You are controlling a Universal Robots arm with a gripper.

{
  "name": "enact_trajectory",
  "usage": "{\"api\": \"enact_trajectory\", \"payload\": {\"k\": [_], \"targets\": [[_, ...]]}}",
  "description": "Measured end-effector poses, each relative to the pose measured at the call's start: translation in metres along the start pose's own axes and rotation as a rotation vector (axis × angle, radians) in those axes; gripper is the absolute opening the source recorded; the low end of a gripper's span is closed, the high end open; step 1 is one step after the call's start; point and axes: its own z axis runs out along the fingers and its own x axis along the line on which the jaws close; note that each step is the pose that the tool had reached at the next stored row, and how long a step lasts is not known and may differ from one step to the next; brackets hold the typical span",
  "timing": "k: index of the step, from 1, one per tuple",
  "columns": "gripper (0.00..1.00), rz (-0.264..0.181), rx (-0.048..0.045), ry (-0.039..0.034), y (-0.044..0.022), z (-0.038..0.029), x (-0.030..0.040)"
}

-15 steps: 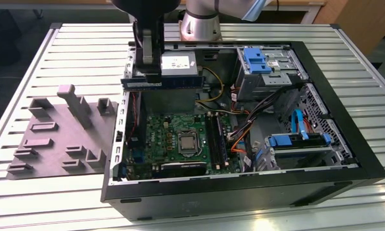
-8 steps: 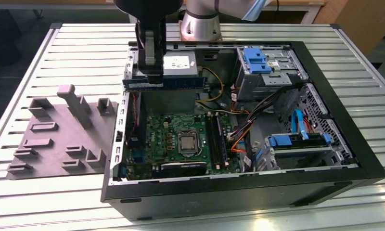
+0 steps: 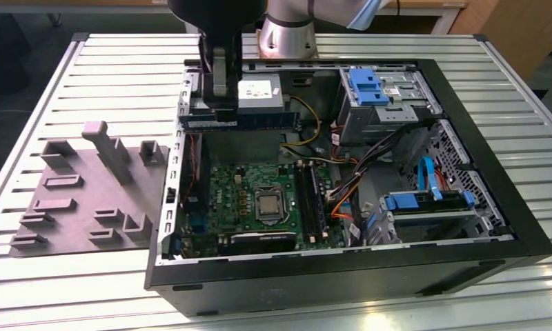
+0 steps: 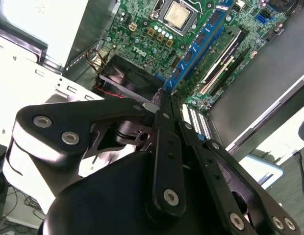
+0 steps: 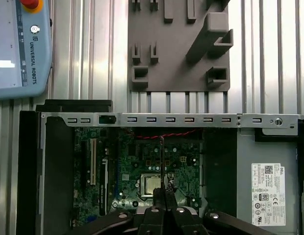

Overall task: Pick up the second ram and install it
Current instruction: 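Pick up the second ram and move it above second insertion slot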

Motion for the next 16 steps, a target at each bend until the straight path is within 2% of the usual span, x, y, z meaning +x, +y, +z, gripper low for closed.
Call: {"api": "enact_trajectory", "payload": {"k": [16], "targets": [[0.11,0.000,0.0000,0.0000,-0.0134,0.0041,0.0000]]}}
